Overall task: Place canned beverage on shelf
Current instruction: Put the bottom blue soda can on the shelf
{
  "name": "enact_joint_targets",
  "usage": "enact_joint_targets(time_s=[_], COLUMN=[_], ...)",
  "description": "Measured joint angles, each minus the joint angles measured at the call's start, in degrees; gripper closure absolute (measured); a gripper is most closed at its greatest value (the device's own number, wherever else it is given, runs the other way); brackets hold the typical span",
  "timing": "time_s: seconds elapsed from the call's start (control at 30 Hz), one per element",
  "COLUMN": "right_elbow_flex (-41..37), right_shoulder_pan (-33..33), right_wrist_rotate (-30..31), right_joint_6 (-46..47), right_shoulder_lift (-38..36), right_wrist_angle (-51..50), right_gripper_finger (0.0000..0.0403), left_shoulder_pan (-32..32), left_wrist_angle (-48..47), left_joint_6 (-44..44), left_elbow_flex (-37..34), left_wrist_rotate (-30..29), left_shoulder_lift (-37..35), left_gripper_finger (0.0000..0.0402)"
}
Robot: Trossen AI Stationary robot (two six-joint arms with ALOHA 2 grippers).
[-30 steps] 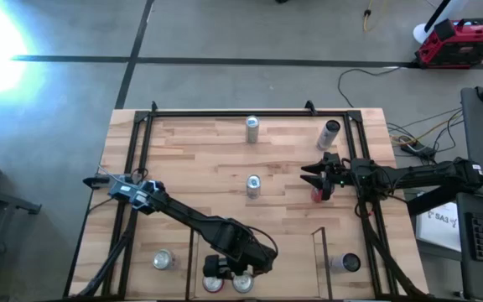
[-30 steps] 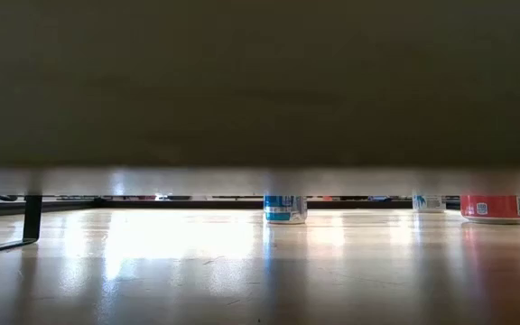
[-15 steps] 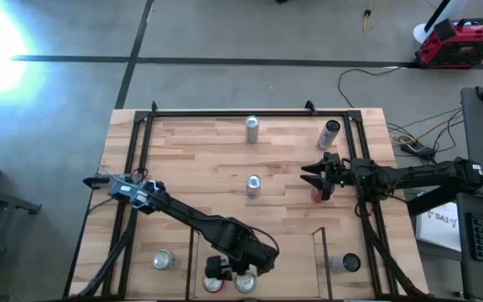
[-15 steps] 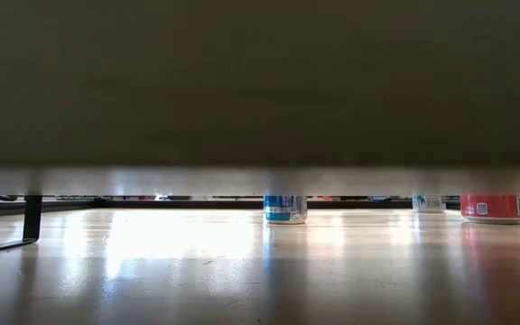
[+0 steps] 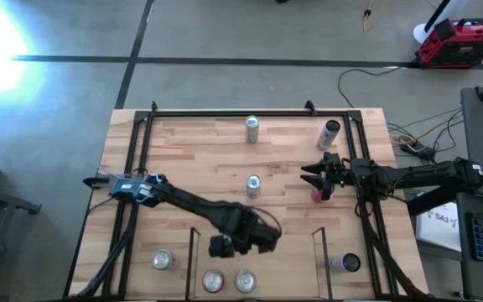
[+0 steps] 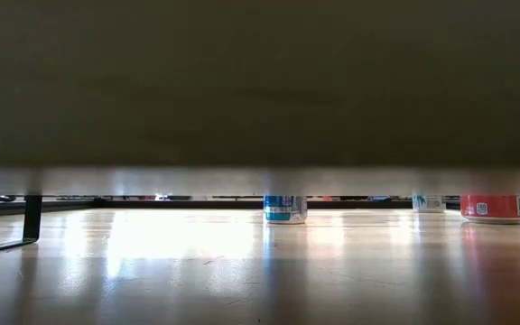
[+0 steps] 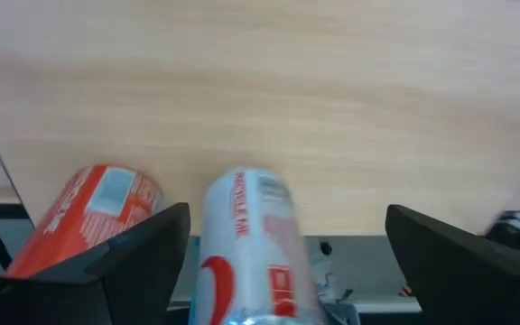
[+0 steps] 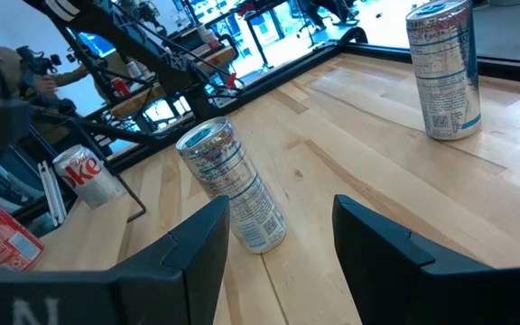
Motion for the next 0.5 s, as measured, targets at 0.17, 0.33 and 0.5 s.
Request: enact_joint_targets(time_s=[0.17,0.33,0.5], right_elbow_flex=[0.0,0.0,0.0], right_shoulder_pan=[0.0,0.0,0.0], right_wrist_rotate=[0.0,0.0,0.0], right_joint_6=[0.0,0.0,0.0], right_shoulder_lift=[0.0,0.0,0.0], right_wrist_angle=[0.0,0.0,0.0], right_gripper_finger=[0.022,0.022,0.022], left_shoulder_pan=[4.2,8.3,12.1], left_wrist_angle=[-0.9,-1.6,-4.9], left_joint_6=[4.7,8.7,12.4], left_elbow_flex=[0.0,0.0,0.0], left_wrist_rotate=[0.6,1.1,0.1], left_shoulder_lift=[-0.3,-0.4,-0.4], left_gripper_finger=[0.0046,0.0046,0.0046])
